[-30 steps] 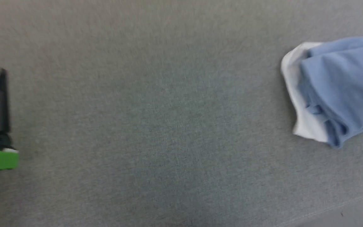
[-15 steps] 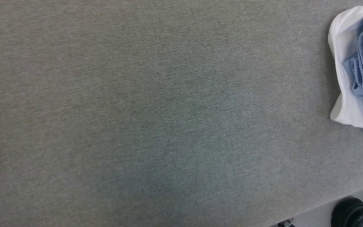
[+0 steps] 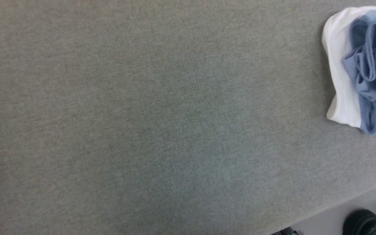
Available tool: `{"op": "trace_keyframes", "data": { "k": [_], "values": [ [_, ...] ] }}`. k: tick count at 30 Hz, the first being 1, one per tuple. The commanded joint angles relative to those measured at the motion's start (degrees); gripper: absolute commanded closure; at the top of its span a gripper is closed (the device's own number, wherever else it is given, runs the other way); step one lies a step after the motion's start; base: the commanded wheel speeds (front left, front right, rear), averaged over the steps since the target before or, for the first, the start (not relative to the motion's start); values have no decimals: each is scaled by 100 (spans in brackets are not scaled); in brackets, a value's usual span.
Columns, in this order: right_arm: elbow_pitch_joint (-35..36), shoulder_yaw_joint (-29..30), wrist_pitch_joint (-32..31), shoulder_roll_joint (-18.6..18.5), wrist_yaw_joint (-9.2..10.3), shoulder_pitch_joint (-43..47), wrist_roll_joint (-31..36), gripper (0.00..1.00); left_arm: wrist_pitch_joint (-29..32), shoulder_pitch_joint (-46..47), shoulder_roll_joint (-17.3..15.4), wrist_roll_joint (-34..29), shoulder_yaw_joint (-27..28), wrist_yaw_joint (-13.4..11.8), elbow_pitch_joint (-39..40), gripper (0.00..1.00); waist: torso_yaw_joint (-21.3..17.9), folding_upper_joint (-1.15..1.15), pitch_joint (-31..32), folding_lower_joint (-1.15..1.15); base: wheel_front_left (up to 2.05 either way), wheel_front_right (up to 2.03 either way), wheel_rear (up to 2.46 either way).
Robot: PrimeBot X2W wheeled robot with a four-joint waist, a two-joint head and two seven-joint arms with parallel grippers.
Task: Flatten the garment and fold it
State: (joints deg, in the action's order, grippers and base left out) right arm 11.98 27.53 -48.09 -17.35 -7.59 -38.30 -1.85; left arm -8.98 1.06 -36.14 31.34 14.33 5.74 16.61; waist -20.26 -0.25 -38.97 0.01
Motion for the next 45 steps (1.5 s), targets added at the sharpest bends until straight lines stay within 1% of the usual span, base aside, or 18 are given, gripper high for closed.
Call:
{"op": "trace_keyframes", "data": {
  "k": [1, 4, 5, 8, 13, 18, 21, 27, 31, 34, 38, 42, 45],
  "values": [
    [73, -157, 231, -66, 10, -241, -162, 0, -75, 50, 95, 14, -106, -36, -113, 0, 169, 25, 449, -1, 0, 0, 0],
    [100, -579, 581, -121, 10, -490, -361, 0, -189, 155, 278, 0, -283, -67, -367, 0, 283, 25, 831, -1, 0, 0, 0],
    [-60, -1067, 1148, -244, 10, -697, -616, 0, -327, 294, 546, -23, -492, -112, -733, 0, 471, 25, 1369, -1, 0, 0, 0],
    [-281, -1427, 1696, -234, 10, -763, -787, 0, -414, 396, 776, -72, -663, -155, -1038, 0, 654, 25, 1836, -1, 0, 0, 0],
    [-636, -2029, 2701, 22, 10, -634, -853, 0, -510, 459, 1122, -169, -847, -254, -1433, 0, 942, 25, 2542, -1, 0, 0, 0],
    [-777, -2312, 3573, 437, 10, -268, -1065, 0, -559, 445, 1376, -242, -912, -340, -1651, 0, 1186, 25, 3036, -1, 0, 0, 0],
    [-788, -2364, 4116, 727, 10, 53, -1093, 0, -576, 376, 1511, -291, -909, -400, -1715, 0, 1318, 25, 3292, -1, 0, 0, 0],
    [-850, -2438, 5057, 1181, 10, 787, -1036, 0, -591, 244, 1684, -399, -933, -462, -1778, 0, 1582, 25, 3630, -1, 0, 0, 0],
    [-952, -2458, 5500, 1354, 10, 1309, -983, 0, -594, 228, 1748, -455, -985, -466, -1802, 0, 1778, 25, 3769, -1, 0, 0, 0],
    [-1085, -2475, 5730, 1416, 10, 1679, -1002, 0, -595, 230, 1781, -480, -1034, -463, -1843, 0, 1902, 25, 3829, -1, 0, 0, 0],
    [-1447, -2499, 5976, 1443, 10, 2163, -1221, 0, -578, 199, 1815, -501, -1120, -461, -1936, 0, 2010, 25, 3862, -1, 0, 0, 0],
    [-1790, -2582, 6159, 1445, 10, 2545, -1395, 0, -540, 149, 1830, -514, -1213, -446, -2038, 0, 2064, 25, 3864, -1, 0, 0, 0],
    [-1952, -2603, 6240, 1446, 10, 2759, -1388, 0, -497, 127, 1827, -530, -1300, -412, -2139, 0, 2081, 25, 3836, -1, 0, 0, 0]
  ]
}}
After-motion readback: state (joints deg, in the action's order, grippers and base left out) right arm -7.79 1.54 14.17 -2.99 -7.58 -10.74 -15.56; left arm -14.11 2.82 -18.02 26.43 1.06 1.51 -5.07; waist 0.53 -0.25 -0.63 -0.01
